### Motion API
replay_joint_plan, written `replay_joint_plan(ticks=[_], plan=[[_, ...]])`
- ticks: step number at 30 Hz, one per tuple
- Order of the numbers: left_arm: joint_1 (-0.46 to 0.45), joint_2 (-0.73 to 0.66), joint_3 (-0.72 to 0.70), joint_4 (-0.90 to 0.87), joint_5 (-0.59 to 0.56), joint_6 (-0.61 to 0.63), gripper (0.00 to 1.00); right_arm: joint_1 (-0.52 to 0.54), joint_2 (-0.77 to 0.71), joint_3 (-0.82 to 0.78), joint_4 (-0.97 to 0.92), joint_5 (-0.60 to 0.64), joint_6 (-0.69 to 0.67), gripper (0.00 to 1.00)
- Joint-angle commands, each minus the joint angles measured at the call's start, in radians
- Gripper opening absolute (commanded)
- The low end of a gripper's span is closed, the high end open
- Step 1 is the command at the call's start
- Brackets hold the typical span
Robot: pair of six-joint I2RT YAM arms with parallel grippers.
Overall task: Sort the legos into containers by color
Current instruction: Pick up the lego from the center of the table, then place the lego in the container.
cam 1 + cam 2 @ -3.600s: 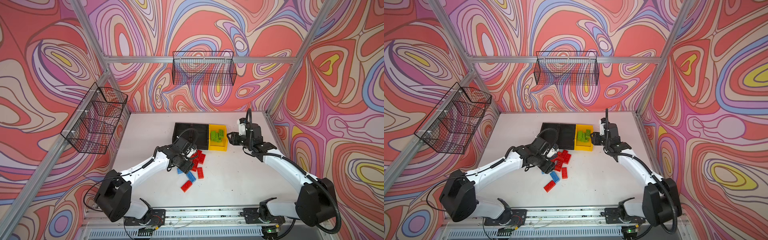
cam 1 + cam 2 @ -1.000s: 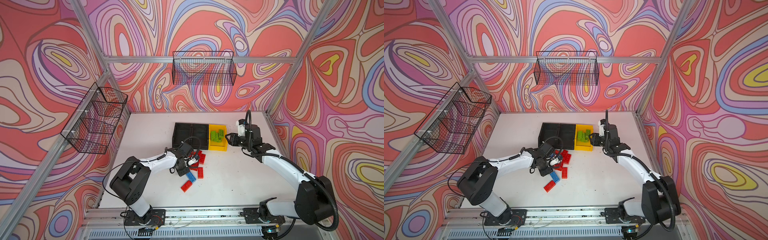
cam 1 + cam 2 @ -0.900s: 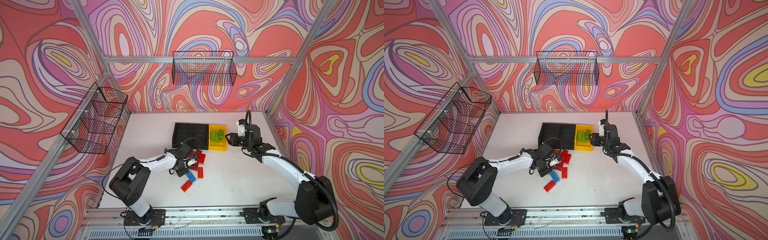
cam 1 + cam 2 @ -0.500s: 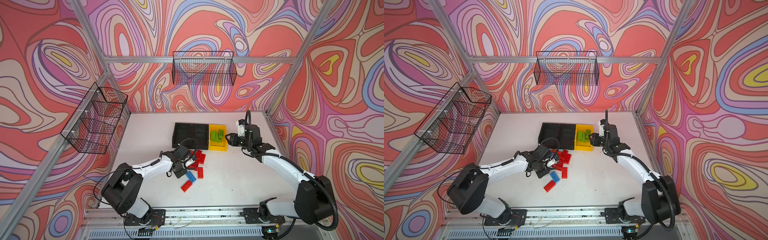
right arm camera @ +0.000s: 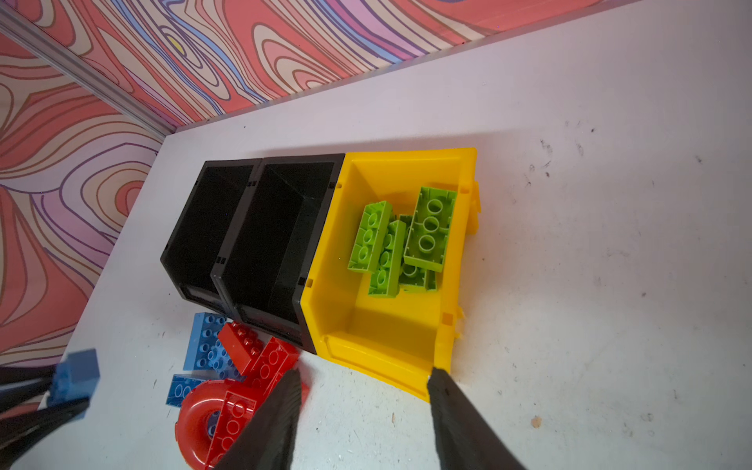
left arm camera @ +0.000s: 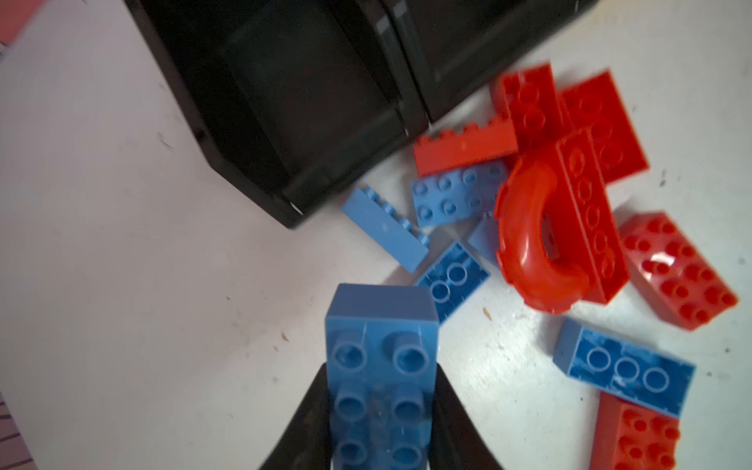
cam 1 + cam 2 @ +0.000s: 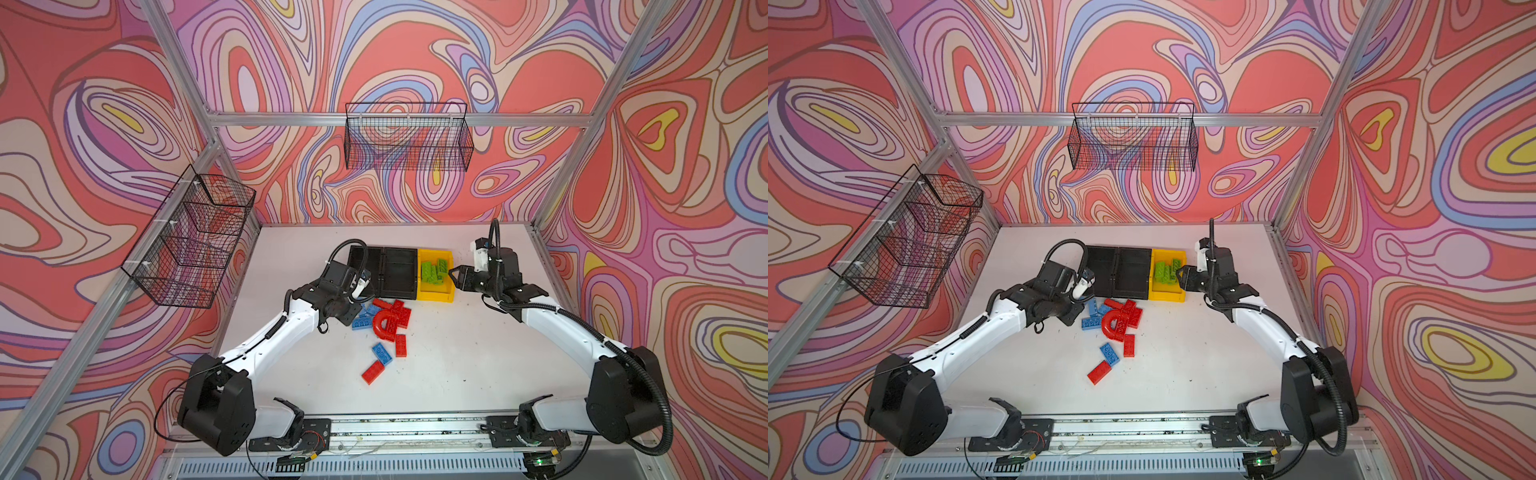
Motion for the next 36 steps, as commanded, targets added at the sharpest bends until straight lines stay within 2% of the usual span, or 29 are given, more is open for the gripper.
replay_joint_plan(ticks=[1,5,10,19,29,32,36], plan=[[0.009,0.097,0.156,-0.007,0.015,-0.054,0.34,-0.006,-0.012,0.006,0.015,-0.006,0.022,0.54],[0.012,0.259,0.313,0.005,-0.01,-0.109,0.38,-0.006,-0.021,0.007,0.023,-0.004,0.041,0.54],[0.021,0.456,0.468,-0.034,-0.039,-0.188,0.37,-0.006,-0.065,0.006,0.001,0.021,0.043,0.54],[0.035,0.622,0.572,-0.024,-0.079,-0.28,0.39,-0.005,-0.103,-0.003,-0.024,0.04,0.045,0.54],[0.038,0.709,0.646,-0.061,-0.047,-0.271,0.56,-0.006,-0.117,0.003,-0.036,0.061,0.053,0.54],[0.037,0.669,0.621,-0.059,-0.066,-0.263,0.57,-0.006,-0.135,0.002,-0.049,0.076,0.051,0.55],[0.039,0.541,0.538,-0.053,-0.086,-0.228,0.58,-0.006,-0.122,0.002,-0.074,0.08,0.047,0.55]])
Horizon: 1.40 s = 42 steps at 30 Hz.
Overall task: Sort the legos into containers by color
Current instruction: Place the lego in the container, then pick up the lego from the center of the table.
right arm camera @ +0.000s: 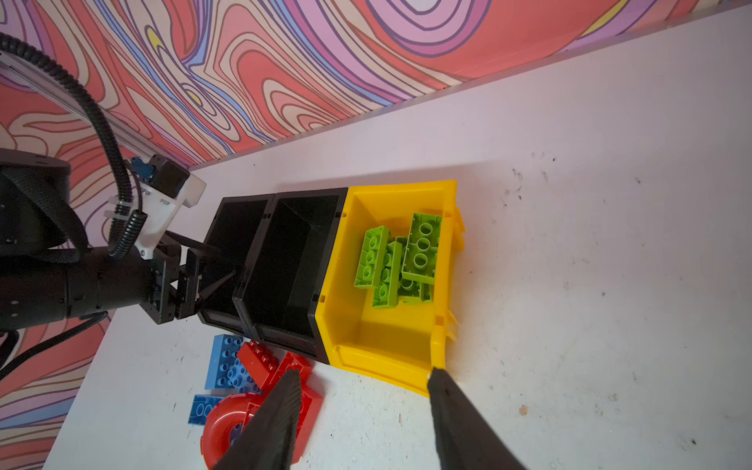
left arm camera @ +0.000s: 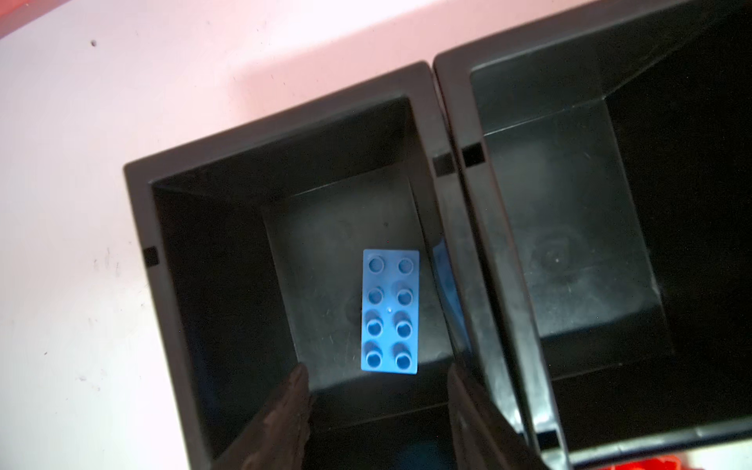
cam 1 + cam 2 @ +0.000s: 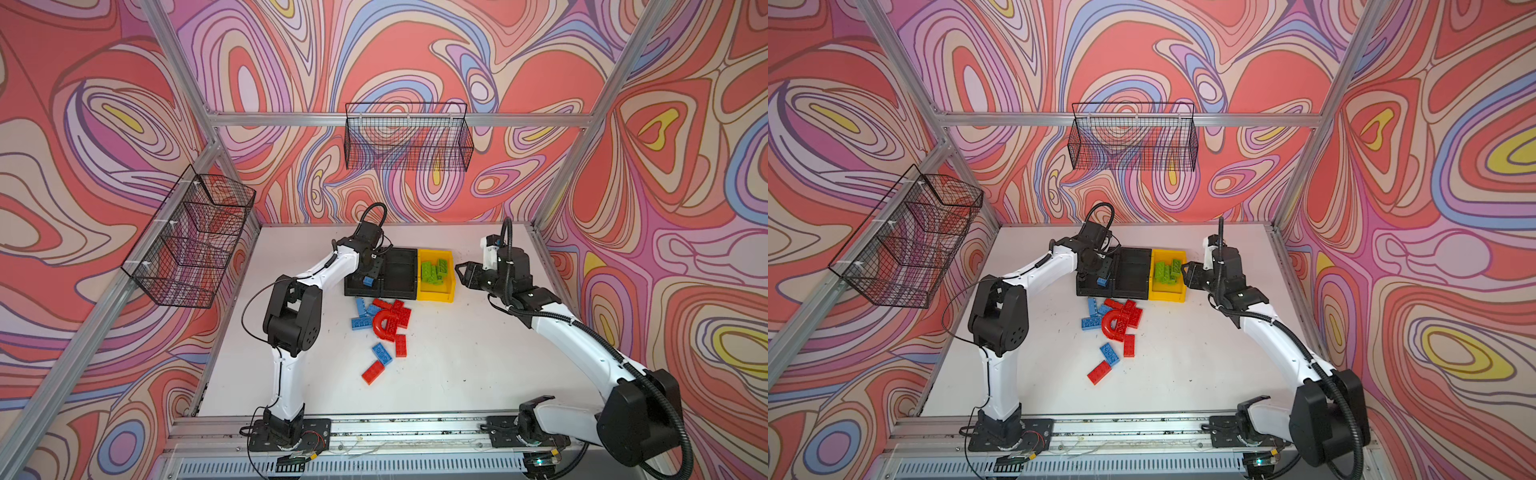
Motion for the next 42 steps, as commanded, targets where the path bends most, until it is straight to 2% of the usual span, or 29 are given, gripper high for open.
replay_joint_plan(ticks=[1,4,7,9,13,14,20,25,29,42], plan=[[0.008,-0.151,-0.08,-0.035,-0.025,0.041,0.59,-0.006,-0.003,0.001,-0.03,0.017,0.0,0.55],[0.014,-0.291,-0.228,-0.028,-0.018,0.108,0.6,-0.006,0.011,0.005,-0.029,0.008,-0.002,0.55],[0.031,-0.415,-0.379,-0.065,0.112,0.231,0.62,-0.006,0.03,0.019,-0.019,0.004,-0.016,0.55],[0.033,-0.505,-0.496,-0.03,0.177,0.268,0.63,-0.005,0.051,0.039,-0.02,-0.003,-0.028,0.55],[0.034,-0.568,-0.622,-0.042,0.219,0.365,0.62,-0.005,0.069,0.046,0.0,-0.023,-0.036,0.55],[0.034,-0.568,-0.642,-0.058,0.265,0.414,0.62,-0.005,0.073,0.044,0.008,-0.026,-0.038,0.55],[0.033,-0.504,-0.618,-0.04,0.314,0.531,0.63,-0.005,0.08,0.034,0.002,-0.039,-0.049,0.56],[0.033,-0.398,-0.527,-0.092,0.32,0.606,0.72,-0.005,0.053,0.01,0.001,-0.021,-0.043,0.6],[0.018,-0.376,-0.539,-0.038,0.31,0.652,0.75,-0.005,0.049,0.007,-0.006,-0.007,-0.041,0.63],[0.008,-0.284,-0.565,-0.011,0.29,0.708,0.73,-0.005,0.043,0.013,-0.021,0.009,-0.043,0.63]])
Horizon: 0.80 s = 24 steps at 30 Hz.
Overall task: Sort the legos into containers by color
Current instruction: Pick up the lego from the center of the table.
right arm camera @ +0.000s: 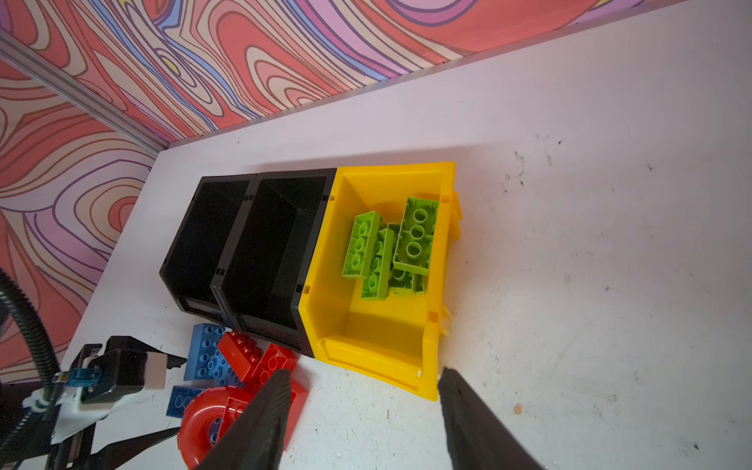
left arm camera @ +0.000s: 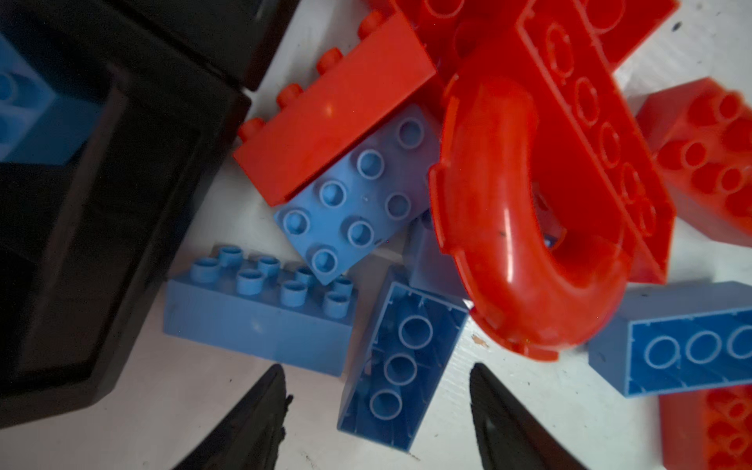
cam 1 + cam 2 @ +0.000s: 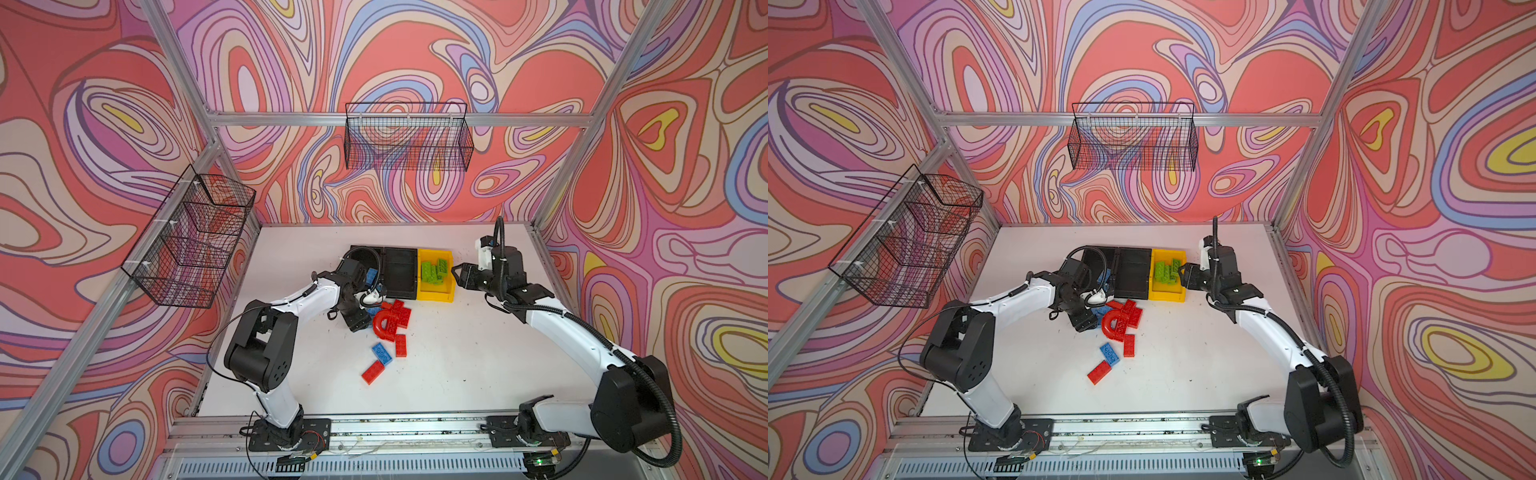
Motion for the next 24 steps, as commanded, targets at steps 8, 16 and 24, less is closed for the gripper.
replay_joint_plan(ticks=[8,16,24], plan=[[-0.008,0.053,-0.022,0.019,-0.015,0.039,0.65,-0.005,-0.036,-0.01,-0.017,0.026,-0.006,0.62],[-0.011,0.04,-0.026,-0.005,-0.033,0.058,0.41,-0.006,-0.041,-0.006,-0.034,0.046,-0.012,0.61],[-0.011,-0.065,-0.047,-0.03,-0.033,0.052,0.29,-0.006,-0.038,0.022,-0.058,0.053,-0.031,0.61]])
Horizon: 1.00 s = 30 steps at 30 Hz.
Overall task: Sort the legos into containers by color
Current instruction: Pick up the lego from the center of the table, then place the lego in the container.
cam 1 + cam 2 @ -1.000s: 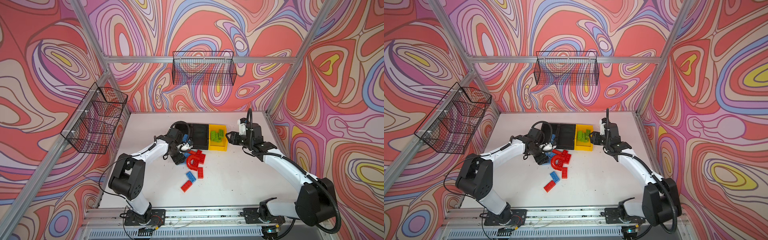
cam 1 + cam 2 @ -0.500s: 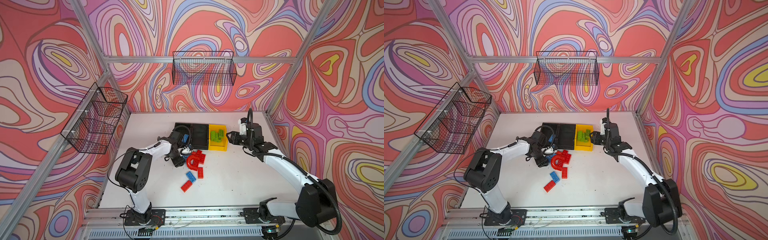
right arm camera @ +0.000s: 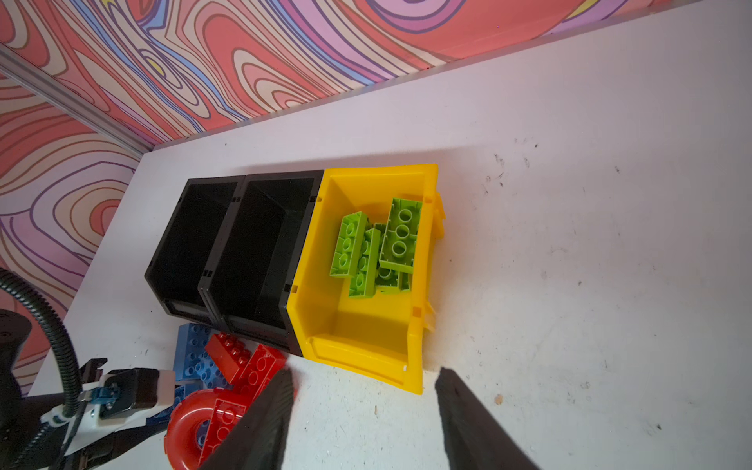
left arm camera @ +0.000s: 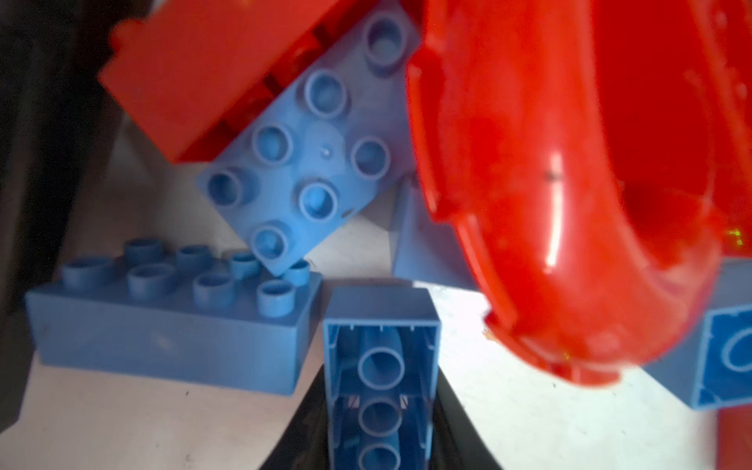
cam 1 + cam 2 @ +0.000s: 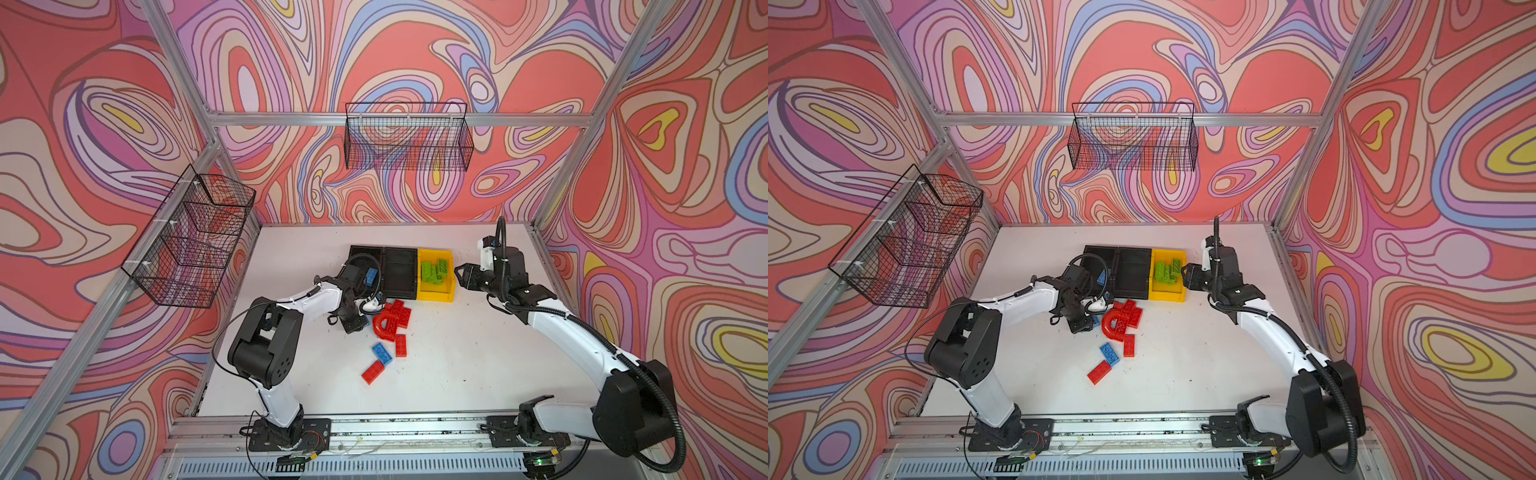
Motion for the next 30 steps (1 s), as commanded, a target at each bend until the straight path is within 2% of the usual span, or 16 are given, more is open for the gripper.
replay_joint_plan(ticks=[1,6,10,13,16,18,21,27,30], plan=[[-0.002,-0.094,0.002,-0.046,0.031,-0.002,0.29,-0.005,-0.016,0.023,-0.028,0.013,-0.02,0.61],[0.029,-0.232,-0.018,0.013,0.126,-0.112,0.31,-0.005,0.019,0.028,-0.013,-0.01,-0.015,0.6],[0.071,-0.242,0.054,0.088,0.121,-0.299,0.31,-0.006,0.047,0.042,0.01,-0.03,-0.001,0.6],[0.112,-0.164,0.174,0.113,0.115,-0.483,0.31,-0.005,0.044,0.039,0.021,-0.035,0.014,0.6],[0.113,-0.042,0.325,0.104,0.08,-0.626,0.31,-0.006,0.029,0.021,0.028,-0.023,0.027,0.59],[0.112,0.041,0.427,0.082,0.093,-0.697,0.3,-0.006,0.019,0.014,0.025,-0.021,0.035,0.59],[0.111,0.15,0.557,0.026,0.007,-0.779,0.29,-0.005,-0.005,0.004,0.017,-0.011,0.04,0.59],[0.111,0.244,0.578,0.036,-0.146,-0.86,0.29,-0.005,-0.036,-0.022,0.012,0.01,0.047,0.59],[0.104,0.274,0.595,0.024,-0.15,-0.876,0.29,-0.005,-0.034,-0.022,0.016,0.002,0.056,0.59]])
